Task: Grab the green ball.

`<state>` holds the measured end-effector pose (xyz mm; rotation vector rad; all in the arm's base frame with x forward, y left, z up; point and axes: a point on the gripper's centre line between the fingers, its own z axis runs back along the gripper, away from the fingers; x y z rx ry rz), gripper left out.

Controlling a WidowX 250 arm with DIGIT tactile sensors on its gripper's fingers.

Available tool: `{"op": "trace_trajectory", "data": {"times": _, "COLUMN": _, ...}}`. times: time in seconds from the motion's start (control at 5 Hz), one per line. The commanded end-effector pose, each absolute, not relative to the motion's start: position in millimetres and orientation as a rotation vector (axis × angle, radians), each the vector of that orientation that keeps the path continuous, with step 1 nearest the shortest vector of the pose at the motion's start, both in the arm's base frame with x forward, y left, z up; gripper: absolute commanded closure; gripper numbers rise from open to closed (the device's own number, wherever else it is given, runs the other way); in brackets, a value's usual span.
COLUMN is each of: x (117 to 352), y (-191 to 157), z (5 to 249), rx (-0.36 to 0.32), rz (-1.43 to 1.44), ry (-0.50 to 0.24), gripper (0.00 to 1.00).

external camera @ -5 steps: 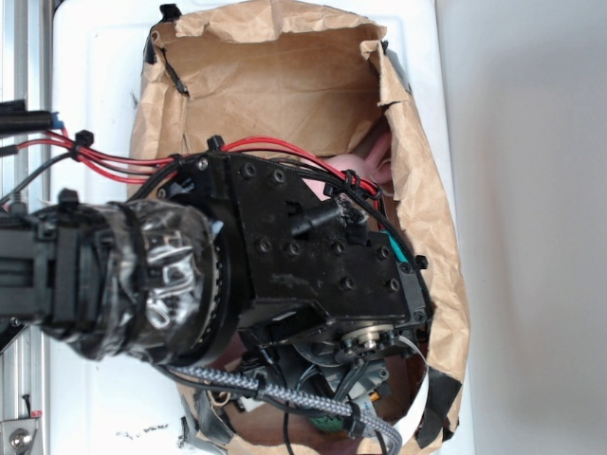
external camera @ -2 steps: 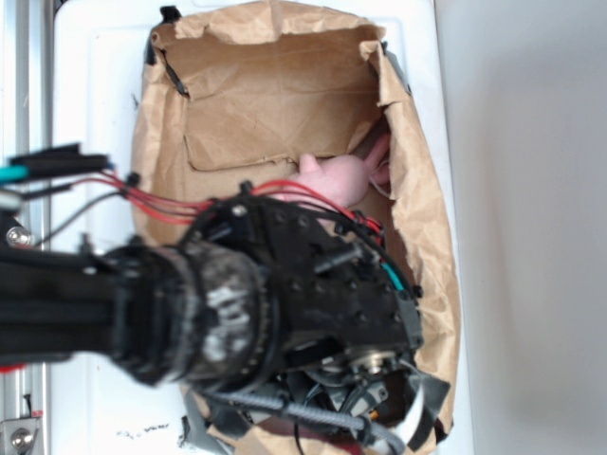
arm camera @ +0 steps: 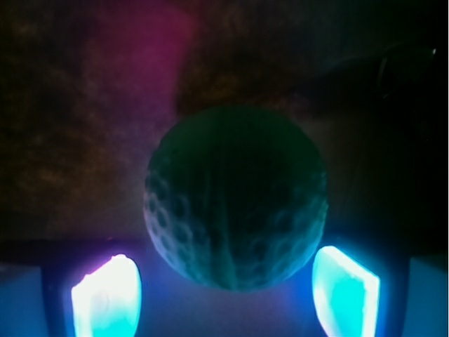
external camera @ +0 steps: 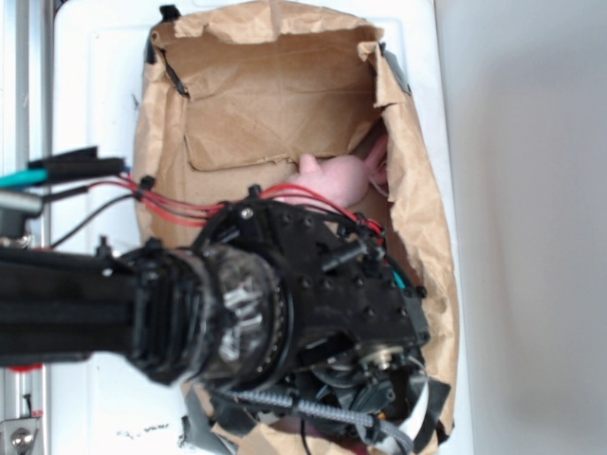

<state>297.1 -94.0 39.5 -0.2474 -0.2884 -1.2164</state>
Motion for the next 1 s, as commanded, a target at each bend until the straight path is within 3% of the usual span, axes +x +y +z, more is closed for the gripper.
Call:
{"op": "trace_trajectory", "data": {"times": 0.0, "x": 307.9, "y": -94.3, "z": 61.0, "rx": -0.333, "rz": -1.186, "ry": -0.433, "gripper": 0.00}}
{"op": "trace_trajectory", "data": {"times": 0.2, "x": 303.9, "y": -99.2, "z": 56.9, "rx": -0.316, "rz": -1.186, "ry": -0.459, "gripper": 0.00}}
{"op": "trace_trajectory", "data": {"times": 0.4, "x": 303.1, "y": -100.1, "z": 54.5, "rx": -0.324, "rz": -1.181, "ry": -0.444, "gripper": 1.00}}
{"op": "trace_trajectory", "data": {"times": 0.8, "x": 305.7, "y": -96.6, "z": 57.7, "rx": -0.296, "rz": -1.166, "ry": -0.400, "gripper": 1.00}}
